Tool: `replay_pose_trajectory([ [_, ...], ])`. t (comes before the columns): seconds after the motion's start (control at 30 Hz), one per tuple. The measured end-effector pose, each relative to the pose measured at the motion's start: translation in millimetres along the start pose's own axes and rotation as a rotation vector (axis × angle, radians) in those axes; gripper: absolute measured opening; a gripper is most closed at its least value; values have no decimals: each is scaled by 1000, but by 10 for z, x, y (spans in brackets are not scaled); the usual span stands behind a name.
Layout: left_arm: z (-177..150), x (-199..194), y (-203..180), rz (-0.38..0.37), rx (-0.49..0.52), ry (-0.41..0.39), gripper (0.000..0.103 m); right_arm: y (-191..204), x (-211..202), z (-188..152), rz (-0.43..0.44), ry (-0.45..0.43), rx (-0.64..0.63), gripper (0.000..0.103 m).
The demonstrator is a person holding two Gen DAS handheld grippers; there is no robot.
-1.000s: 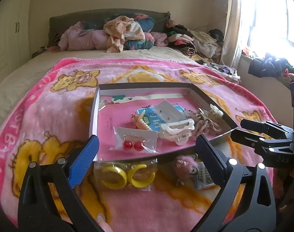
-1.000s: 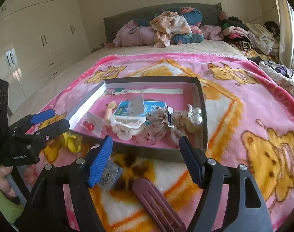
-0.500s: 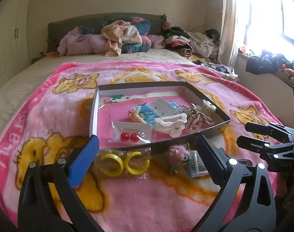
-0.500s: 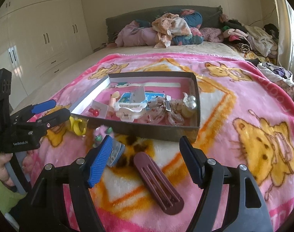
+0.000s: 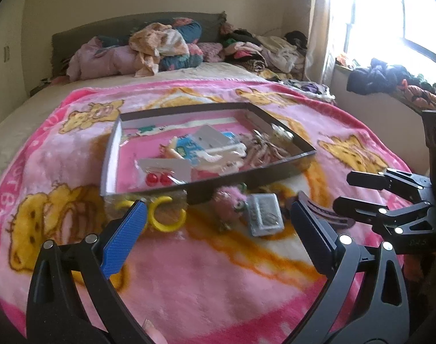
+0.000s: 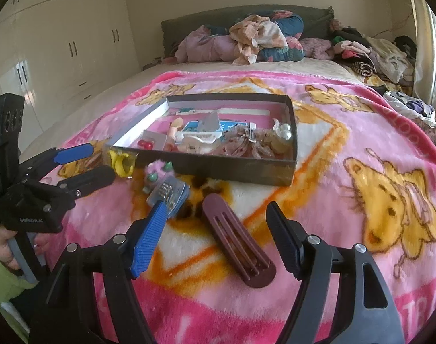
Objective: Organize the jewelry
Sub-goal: 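Withdraw both open tools from the box back over the remaining jewelry, then grasp the brown claw clip with the right tool while the left grasps the clear earring box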
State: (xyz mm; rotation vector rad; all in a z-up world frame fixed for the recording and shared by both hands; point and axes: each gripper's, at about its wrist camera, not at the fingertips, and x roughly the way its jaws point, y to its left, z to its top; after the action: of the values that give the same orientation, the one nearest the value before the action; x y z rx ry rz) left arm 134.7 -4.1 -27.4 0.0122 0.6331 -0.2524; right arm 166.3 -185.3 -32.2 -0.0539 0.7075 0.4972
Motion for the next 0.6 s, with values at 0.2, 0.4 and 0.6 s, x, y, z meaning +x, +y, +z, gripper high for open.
replay_pose_trajectory([
  [0.2, -69, 43, -100, -39, 10, 26, 91, 5, -29, -86, -10, 13, -12, 69],
  [0.4, -119, 111, -152, -73, 16, 53, 74, -54, 5, -188, -30, 43, -13, 69],
  [0.6, -179, 223, -238, -115, 27, 89, 57, -151, 108, -273, -51, 78, -8, 69],
])
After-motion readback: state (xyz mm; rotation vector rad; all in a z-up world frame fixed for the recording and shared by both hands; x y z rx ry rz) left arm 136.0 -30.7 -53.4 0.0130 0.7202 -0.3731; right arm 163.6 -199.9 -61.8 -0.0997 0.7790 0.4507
